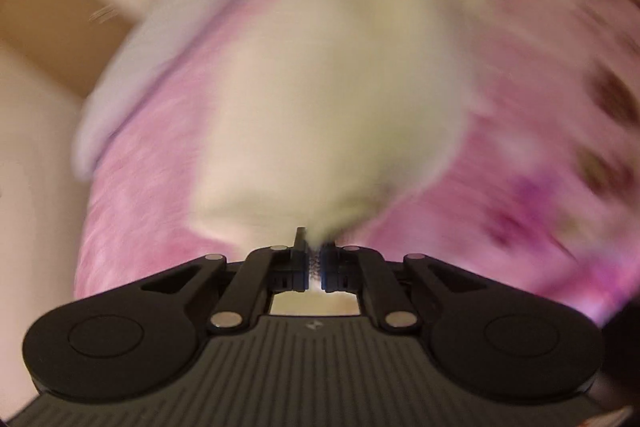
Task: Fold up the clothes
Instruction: 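Grasp the sweater hem with the right gripper while the left gripper holds, lift both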
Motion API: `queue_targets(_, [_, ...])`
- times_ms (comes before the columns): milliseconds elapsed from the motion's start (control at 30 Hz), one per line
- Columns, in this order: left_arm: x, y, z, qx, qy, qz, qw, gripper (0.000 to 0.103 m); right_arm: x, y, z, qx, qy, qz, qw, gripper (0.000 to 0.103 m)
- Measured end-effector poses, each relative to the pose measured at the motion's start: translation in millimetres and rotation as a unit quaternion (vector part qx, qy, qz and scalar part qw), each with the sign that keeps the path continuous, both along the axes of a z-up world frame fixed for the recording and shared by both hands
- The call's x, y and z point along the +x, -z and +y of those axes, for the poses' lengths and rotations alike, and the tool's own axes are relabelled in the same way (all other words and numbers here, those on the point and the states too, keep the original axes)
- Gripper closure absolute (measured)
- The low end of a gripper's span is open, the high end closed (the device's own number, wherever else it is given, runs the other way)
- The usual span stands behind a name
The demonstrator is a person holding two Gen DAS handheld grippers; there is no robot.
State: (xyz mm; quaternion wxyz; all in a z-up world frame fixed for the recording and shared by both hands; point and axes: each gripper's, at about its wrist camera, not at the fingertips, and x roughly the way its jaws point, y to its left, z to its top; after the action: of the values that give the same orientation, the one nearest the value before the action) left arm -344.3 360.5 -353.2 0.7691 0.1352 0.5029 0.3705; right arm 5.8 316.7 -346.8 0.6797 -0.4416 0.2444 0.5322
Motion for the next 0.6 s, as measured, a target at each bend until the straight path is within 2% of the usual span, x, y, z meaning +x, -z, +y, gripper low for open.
queue_targets(100, [-2, -10, 34, 0.008, -0.037, -0.025, 0.999, 0.098, 0, 7, 8, 0.003, -0.014, -0.02, 1.0, 0.039])
queue_targets(200, [4, -5, 52, 0.012, -0.029, -0.014, 0.9994, 0.094, -6, 26, 15, -0.011, -0.052, -0.07, 0.996, 0.045])
queue_targets(367, [6, 9, 71, -0.007, -0.027, -0.011, 0.9996, 0.089, -21, 50, 22, 0.005, -0.129, -0.156, 0.979, 0.042])
queue_targets(467, [-3, 20, 70, -0.014, -0.017, -0.007, 0.9997, 0.084, -22, 60, 28, 0.022, -0.163, -0.174, 0.971, 0.046])
queue_targets(500, [-5, 24, 72, -0.014, -0.015, -0.007, 0.9998, 0.081, -23, 64, 30, 0.023, -0.175, -0.178, 0.968, 0.05])
queue_targets(533, [-8, 27, 73, -0.014, -0.012, -0.008, 0.9998, 0.074, -26, 66, 31, 0.02, -0.186, -0.183, 0.965, 0.062])
queue_targets(567, [-9, 29, 75, -0.014, -0.009, -0.01, 0.9998, 0.072, -29, 68, 32, 0.016, -0.198, -0.187, 0.962, 0.073])
queue_targets(600, [-12, 31, 73, -0.019, -0.002, -0.012, 0.9997, 0.072, -32, 70, 33, 0.013, -0.21, -0.192, 0.959, 0.075])
